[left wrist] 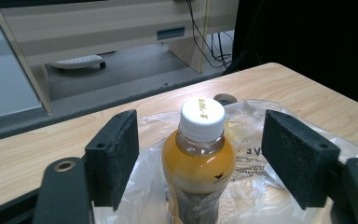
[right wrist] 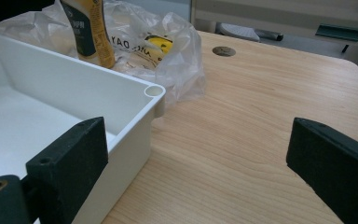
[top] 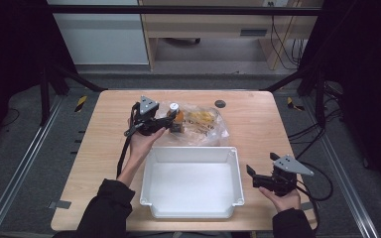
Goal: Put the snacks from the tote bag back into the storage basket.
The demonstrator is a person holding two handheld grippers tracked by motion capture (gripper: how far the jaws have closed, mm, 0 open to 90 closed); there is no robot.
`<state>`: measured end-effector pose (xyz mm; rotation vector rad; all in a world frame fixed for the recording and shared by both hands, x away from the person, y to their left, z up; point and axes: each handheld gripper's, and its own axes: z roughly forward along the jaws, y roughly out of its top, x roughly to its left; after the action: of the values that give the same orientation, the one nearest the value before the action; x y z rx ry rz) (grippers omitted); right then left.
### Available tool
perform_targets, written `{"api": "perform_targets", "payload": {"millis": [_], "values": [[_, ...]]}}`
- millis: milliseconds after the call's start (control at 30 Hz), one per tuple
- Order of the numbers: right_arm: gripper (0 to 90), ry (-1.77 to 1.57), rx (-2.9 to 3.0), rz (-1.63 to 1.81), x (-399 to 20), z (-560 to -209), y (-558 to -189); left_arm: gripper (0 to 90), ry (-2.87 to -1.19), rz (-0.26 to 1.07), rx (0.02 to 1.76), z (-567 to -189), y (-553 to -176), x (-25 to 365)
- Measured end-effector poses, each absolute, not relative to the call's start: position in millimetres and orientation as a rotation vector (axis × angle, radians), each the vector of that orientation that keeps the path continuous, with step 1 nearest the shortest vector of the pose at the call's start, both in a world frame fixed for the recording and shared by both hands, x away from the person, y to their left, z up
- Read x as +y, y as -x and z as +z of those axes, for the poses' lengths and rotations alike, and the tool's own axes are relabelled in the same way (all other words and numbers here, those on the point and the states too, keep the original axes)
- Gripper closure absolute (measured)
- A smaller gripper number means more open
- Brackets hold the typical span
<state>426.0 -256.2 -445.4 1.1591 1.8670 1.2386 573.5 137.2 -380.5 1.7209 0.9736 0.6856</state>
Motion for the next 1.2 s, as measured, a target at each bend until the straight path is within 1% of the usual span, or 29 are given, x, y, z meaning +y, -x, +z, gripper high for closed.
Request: {"api": "perform_targets", "payload": {"millis": [533,667,833,867,1200], "values": [[5.6,-1.156,1.873,1.235,-256,-446,-426,34.0,-1.744,0.727,0.972,-393,-585,128],[5.6,-1.154,1.874,1.233,-256,-446,-427,38.0,-1.756,0.724,0.986,-395,-590,126],[5.6,-1.155,1.874,1.234,-256,-446,-427,40.8,-1.761,0.727,0.980,-395,-593,122],[5.6,-1.156,1.871,1.236,-256,-446,-426,42.8,-1.765,0.727,0.981,-395,-594,121],[5.6,-1.158,1.869,1.240,-256,-445,-426,49.7,-1.772,0.710,0.991,-403,-600,116]]}}
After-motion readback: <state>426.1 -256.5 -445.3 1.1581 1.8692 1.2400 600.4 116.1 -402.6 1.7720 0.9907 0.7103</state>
